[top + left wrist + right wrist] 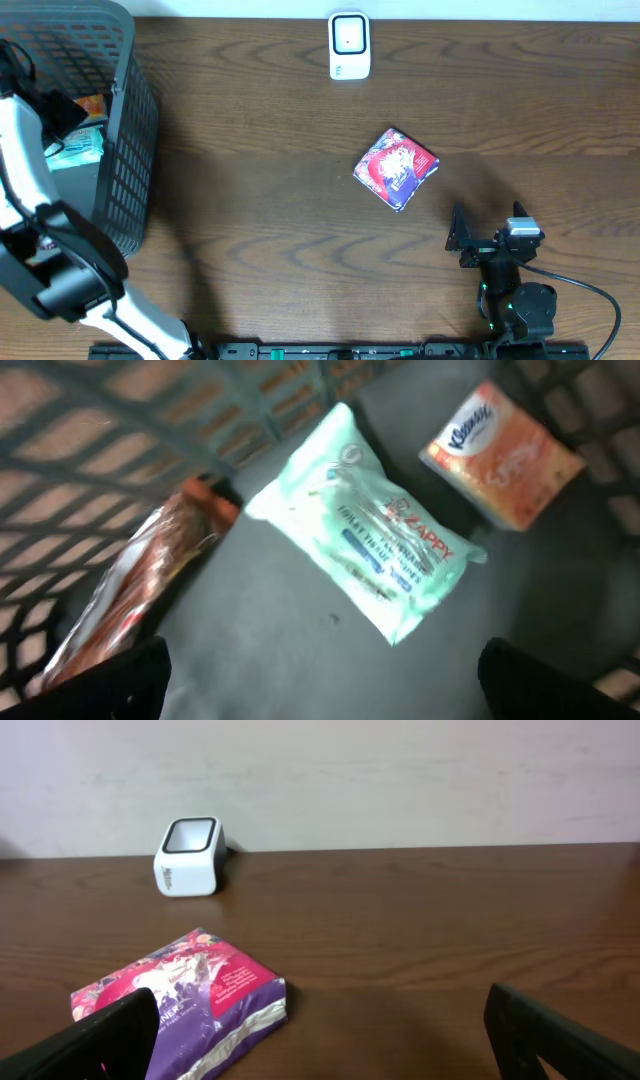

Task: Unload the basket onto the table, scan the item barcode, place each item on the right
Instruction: 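Return the left gripper into the basket toward the mint-green pack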

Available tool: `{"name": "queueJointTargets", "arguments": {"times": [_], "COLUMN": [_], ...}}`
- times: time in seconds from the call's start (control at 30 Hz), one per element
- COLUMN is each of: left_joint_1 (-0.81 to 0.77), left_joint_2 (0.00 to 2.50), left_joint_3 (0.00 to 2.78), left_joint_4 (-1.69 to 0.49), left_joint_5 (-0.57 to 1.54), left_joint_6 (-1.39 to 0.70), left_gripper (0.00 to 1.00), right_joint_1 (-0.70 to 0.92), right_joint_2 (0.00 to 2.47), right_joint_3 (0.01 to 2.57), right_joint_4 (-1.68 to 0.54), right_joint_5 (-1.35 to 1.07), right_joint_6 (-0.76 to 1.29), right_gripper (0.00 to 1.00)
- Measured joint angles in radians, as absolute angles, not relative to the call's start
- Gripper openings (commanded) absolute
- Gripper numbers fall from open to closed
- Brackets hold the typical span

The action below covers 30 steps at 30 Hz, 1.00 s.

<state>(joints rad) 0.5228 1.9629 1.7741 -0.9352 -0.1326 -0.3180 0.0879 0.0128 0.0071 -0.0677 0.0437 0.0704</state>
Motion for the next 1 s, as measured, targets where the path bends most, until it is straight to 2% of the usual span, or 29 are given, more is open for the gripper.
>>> {"name": "queueJointTargets", "arguments": {"times": [0.17,0.6,0.7,0.83,0.9,1.0], "left_joint_1": [0.523,0.519,0.513,0.500,0.499,0.499], "left_joint_2": [2.039,2.083,2.123,2.183,2.188,2.188], "left_joint_3": [1.773,1.773,1.773,1.773,1.773,1.773], "left_joint_4": [-0.839,-0.708,-0.725,-0.773,-0.809,-0.879], "left_joint_5": [-0.072,-0.032,-0.032,-0.036,-0.040,-0.040], "left_joint_6": [-0.285,-0.412,-0.419,-0.421,-0.422,-0.424], "left_gripper": [0.99,0.98,0.92,0.75,0.70,0.51], "right_joint_1": [0.088,0.088,0.088,0.088,0.088,0.088], "right_joint_2": [0.013,0.013,0.013,0.013,0.013,0.013], "right_joint_3": [0.007,0.007,0.007,0.007,0.007,0.007], "right_joint_4": [-0.067,-0.068,-0.068,-0.068,-0.068,-0.068], "right_joint_5": [0.044,0.043,0.044,0.044,0.044,0.044], "right_joint_6": [0.070,0.070,0.070,0.070,0.070,0.070], "right_gripper": [0.99,0.99,0.99,0.99,0.99,0.99]}}
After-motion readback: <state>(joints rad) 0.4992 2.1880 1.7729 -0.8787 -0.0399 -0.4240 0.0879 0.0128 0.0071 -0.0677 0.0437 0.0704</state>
